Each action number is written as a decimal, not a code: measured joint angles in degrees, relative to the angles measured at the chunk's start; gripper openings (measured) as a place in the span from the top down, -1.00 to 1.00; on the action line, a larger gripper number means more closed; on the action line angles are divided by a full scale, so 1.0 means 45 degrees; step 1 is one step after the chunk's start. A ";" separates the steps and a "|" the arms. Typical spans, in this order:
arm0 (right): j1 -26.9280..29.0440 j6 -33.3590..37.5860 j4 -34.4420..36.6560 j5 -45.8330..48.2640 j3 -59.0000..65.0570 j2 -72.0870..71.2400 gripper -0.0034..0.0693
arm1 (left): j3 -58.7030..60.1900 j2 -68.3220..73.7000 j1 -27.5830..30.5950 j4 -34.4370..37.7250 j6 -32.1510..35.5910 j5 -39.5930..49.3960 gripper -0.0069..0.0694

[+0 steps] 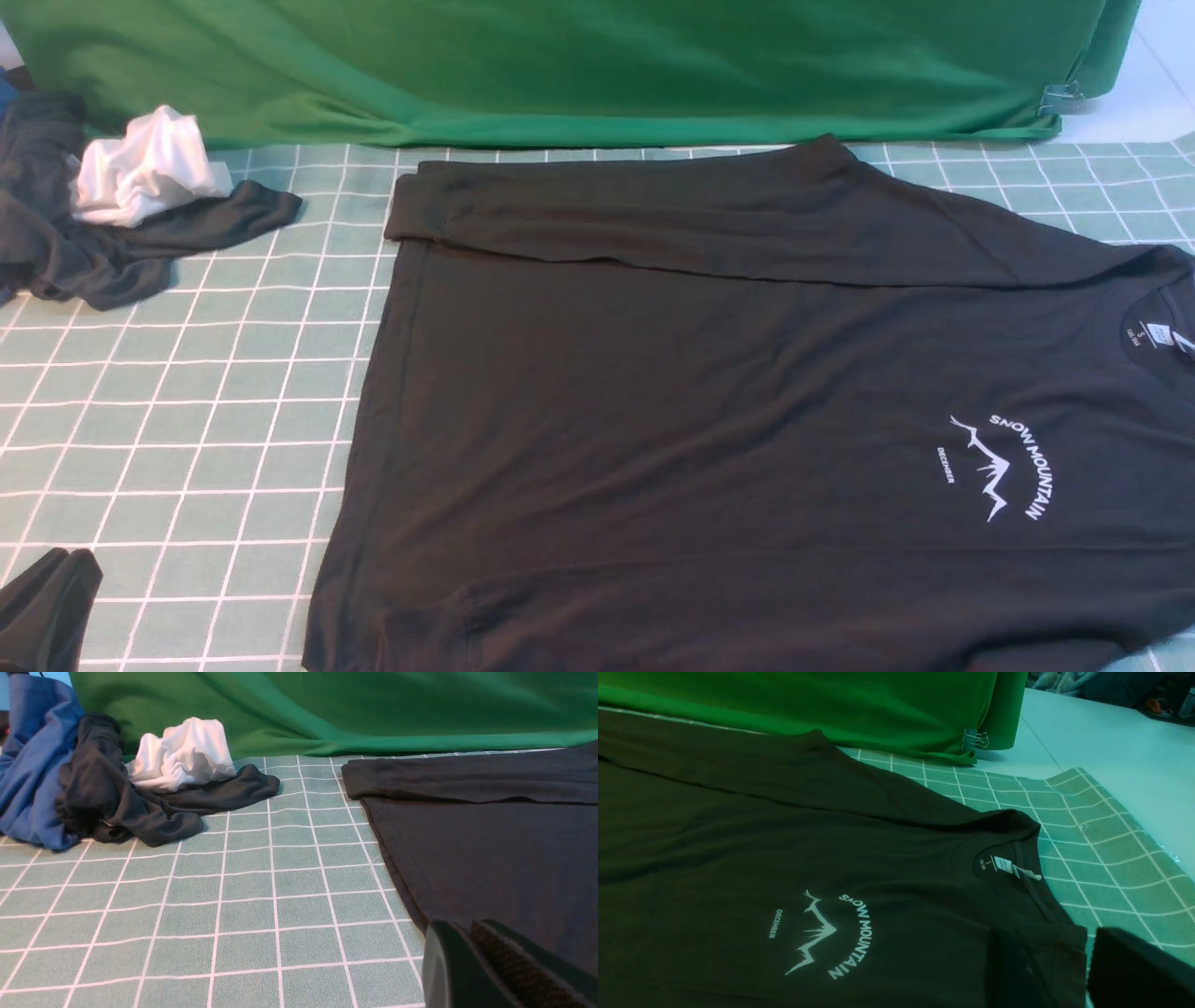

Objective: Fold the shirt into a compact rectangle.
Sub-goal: 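Grasp the left edge of the dark T-shirt lying flat on the table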

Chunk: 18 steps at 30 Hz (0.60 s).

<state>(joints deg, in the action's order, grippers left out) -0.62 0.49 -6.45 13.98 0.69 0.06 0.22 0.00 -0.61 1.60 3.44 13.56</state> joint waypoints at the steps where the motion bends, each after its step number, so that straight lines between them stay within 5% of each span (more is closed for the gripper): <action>1: 0.0000 0.0000 0.0000 0.0000 0.0000 0.0000 0.24 | 0.0000 -0.0005 0.0000 0.0000 0.0000 0.0000 0.78; 18: 0.0000 0.0000 -0.0075 -0.0190 0.0000 0.0000 0.24 | 0.0000 0.0000 0.0000 0.0000 0.0000 0.0000 0.78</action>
<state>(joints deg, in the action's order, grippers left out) -0.62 0.49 -6.78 13.13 0.69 0.06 0.22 0.00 -0.61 1.60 3.44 13.56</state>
